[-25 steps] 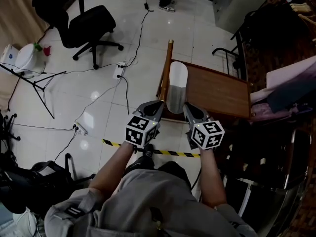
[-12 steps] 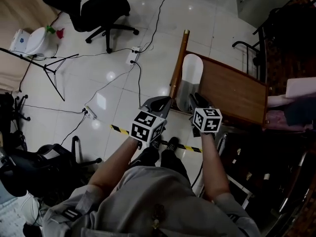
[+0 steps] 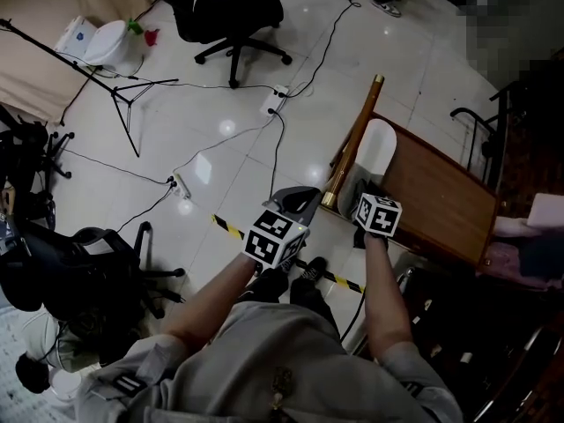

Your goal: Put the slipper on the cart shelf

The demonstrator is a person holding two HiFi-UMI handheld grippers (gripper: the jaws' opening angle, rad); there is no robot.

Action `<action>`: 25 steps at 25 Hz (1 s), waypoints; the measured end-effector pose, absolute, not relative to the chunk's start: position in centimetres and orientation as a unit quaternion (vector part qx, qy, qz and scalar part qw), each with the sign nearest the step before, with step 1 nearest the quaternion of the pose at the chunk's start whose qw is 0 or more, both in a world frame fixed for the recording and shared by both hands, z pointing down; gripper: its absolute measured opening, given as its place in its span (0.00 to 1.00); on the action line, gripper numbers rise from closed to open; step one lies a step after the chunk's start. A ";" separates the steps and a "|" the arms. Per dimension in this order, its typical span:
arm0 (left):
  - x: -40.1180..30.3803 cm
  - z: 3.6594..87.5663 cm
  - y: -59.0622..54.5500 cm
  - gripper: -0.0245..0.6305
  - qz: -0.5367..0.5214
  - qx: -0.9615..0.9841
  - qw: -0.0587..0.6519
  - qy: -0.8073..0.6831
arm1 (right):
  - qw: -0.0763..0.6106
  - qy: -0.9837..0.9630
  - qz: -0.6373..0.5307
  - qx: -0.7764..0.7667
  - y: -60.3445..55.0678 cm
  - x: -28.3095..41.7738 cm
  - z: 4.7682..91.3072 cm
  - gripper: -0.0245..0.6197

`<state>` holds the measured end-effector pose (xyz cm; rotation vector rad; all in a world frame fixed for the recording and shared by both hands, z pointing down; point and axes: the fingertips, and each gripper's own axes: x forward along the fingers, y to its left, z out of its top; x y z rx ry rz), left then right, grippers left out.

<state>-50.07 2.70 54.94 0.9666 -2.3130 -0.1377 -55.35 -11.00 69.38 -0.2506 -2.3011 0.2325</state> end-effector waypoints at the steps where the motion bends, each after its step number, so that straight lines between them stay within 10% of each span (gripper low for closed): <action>1: -50.0 54.9 2.8 0.05 -0.054 0.365 0.310 -0.876 | 0.397 -0.908 0.093 -0.100 -10.9 -55.2 69.4 0.10; 25: -43.1 48.2 -8.5 0.05 -0.034 0.587 0.231 -0.776 | 0.230 -0.965 0.101 0.078 -19.8 -36.4 52.1 0.05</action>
